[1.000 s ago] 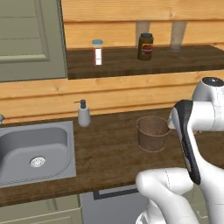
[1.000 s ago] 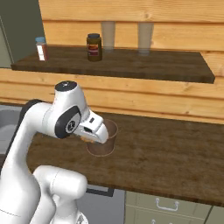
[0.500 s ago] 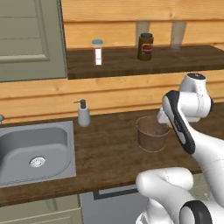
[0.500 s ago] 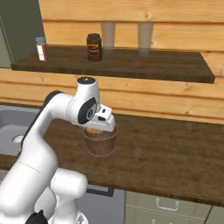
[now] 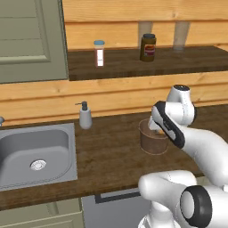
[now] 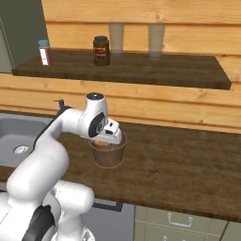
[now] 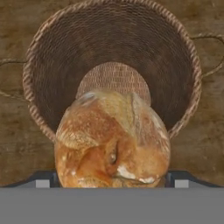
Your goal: Open the cabinet, pick up the bread from the cabinet and place it in the basket. Then move the basket to the dining counter.
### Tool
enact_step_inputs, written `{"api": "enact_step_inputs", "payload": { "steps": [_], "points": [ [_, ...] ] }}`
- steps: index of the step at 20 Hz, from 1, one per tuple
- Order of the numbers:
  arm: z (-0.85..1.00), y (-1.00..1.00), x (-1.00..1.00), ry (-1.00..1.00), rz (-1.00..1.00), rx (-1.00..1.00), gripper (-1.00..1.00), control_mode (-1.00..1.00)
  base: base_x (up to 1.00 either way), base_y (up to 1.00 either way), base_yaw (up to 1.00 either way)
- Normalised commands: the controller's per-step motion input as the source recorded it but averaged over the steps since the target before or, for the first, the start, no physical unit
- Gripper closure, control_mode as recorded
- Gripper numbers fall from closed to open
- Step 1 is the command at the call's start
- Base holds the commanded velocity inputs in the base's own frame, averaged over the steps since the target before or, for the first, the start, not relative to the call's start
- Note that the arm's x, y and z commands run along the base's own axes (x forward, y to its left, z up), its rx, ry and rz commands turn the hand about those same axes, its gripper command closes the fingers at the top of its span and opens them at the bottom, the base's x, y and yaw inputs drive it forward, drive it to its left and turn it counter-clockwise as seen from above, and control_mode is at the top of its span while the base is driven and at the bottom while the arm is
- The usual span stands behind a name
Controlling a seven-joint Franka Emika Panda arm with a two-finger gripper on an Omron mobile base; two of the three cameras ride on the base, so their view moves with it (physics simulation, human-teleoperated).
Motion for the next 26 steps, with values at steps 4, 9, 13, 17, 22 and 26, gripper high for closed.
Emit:
{"api": "enact_step_inputs", "payload": {
  "steps": [4, 9, 13, 17, 22, 26],
  "points": [
    [-0.15, 0.00, 0.51, 0.00, 0.00, 0.00, 1.00, -1.00, 0.00, 0.00, 0.00],
    [-0.15, -0.01, 0.35, 0.03, 0.00, 0.00, 1.00, -1.00, 0.00, 0.00, 0.00],
    [-0.36, 0.00, 0.00, -0.01, 0.00, 0.00, 1.00, -1.00, 0.00, 0.00, 0.00],
    [-0.31, 0.00, 0.00, 0.00, 0.00, 0.00, 1.00, -1.00, 0.00, 0.00, 0.00],
    [-0.07, 0.00, 0.13, 0.00, 0.00, 0.00, 1.00, -1.00, 0.00, 0.00, 0.00],
    [-0.05, 0.00, 0.17, 0.00, 0.00, 0.00, 1.00, -1.00, 0.00, 0.00, 0.00]
  ]
}}
